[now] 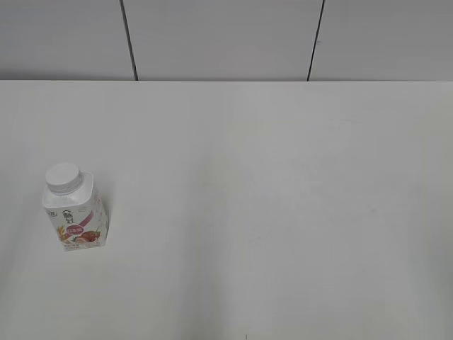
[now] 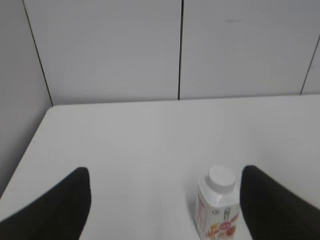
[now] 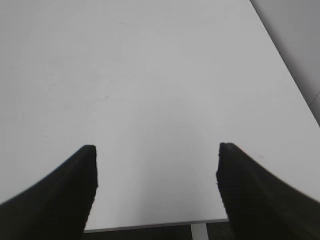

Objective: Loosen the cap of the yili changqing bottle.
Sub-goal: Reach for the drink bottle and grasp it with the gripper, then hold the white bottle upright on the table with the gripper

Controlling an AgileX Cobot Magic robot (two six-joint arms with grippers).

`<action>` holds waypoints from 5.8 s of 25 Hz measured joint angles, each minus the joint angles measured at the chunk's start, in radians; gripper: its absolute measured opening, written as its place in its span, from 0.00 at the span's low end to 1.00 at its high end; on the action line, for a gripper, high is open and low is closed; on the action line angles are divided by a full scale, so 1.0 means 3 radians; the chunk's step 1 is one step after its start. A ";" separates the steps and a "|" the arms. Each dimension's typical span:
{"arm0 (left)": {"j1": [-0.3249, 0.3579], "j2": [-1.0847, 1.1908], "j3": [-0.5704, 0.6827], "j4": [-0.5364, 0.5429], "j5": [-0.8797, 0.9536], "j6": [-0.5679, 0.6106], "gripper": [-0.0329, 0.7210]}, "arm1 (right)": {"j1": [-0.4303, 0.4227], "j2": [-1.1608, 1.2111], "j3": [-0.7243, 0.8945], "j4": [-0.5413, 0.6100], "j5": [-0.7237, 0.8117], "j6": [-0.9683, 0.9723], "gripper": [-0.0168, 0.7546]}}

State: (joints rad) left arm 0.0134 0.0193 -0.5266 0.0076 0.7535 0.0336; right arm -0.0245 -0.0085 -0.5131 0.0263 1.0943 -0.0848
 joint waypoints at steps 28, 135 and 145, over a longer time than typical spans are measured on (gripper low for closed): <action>-0.0033 0.2626 0.0729 -0.0438 -0.3061 0.0000 0.73 | 0.0000 0.0000 0.0000 0.0000 -0.0003 0.0000 0.78; -0.1078 0.6310 0.1097 0.0919 -0.6488 -0.0189 0.65 | 0.0000 0.0377 -0.0091 0.0054 0.0011 0.0000 0.78; -0.1078 0.6323 0.0394 0.1731 -0.6325 -0.0551 0.64 | 0.0000 0.1111 -0.0308 0.0061 -0.0120 -0.0004 0.78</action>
State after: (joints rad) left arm -0.3101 1.9161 -0.4083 0.5269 -1.1439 -0.1318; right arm -0.0245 0.3248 -0.6055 0.0447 1.0583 -0.0859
